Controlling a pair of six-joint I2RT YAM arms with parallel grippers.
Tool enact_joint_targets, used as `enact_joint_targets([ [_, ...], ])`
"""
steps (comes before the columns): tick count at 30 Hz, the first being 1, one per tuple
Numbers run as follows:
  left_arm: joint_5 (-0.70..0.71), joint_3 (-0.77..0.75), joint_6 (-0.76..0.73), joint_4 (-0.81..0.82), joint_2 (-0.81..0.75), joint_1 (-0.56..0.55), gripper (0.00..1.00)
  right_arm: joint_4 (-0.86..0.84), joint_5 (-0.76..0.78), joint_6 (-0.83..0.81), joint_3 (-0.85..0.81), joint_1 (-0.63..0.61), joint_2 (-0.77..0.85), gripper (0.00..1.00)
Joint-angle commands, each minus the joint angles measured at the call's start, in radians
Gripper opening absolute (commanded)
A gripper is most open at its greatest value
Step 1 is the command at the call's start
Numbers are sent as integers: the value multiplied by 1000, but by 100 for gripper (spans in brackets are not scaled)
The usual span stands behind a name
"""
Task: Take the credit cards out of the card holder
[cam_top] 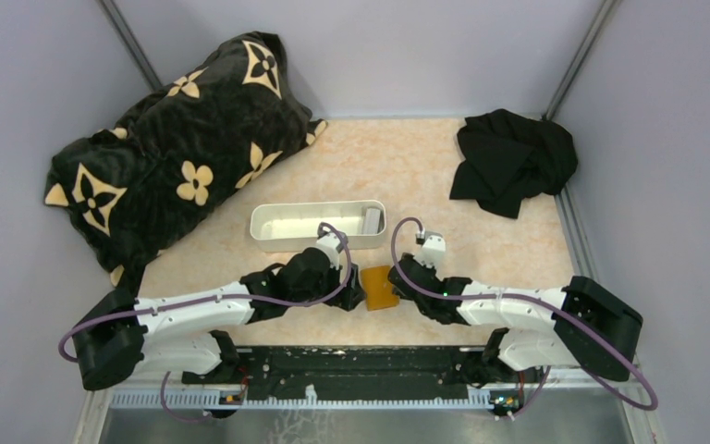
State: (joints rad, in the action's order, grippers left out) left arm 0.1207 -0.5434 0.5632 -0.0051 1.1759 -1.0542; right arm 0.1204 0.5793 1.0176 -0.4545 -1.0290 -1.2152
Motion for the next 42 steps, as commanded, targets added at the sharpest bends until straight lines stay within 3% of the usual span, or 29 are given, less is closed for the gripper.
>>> enact_joint_targets([
  [1,-5,-10,-14,-13,-12,-3,86,-75,34,-27,-21,16,7,35],
  [3,-7,-12,-16,-14,-10,-3,86,-86,33,-29,-22,19,1,29],
  [6,-11,-15,-17,-19,-4,-3,86,-80,20,-33,-31,20,-10,0],
  [15,-22,-9,-2,-13,-22,-3,86,29,14,-46,-72,20,76,0],
  [23,6,21,-6,-20,-98,-2,86,248,64,-169,-249,20,228,0],
  [30,52,84,-8,-33,-195,-3,86,288,33,-234,-375,8,138,0],
  [42,81,123,-8,-40,-257,-3,86,215,0,-137,-411,-97,40,0],
])
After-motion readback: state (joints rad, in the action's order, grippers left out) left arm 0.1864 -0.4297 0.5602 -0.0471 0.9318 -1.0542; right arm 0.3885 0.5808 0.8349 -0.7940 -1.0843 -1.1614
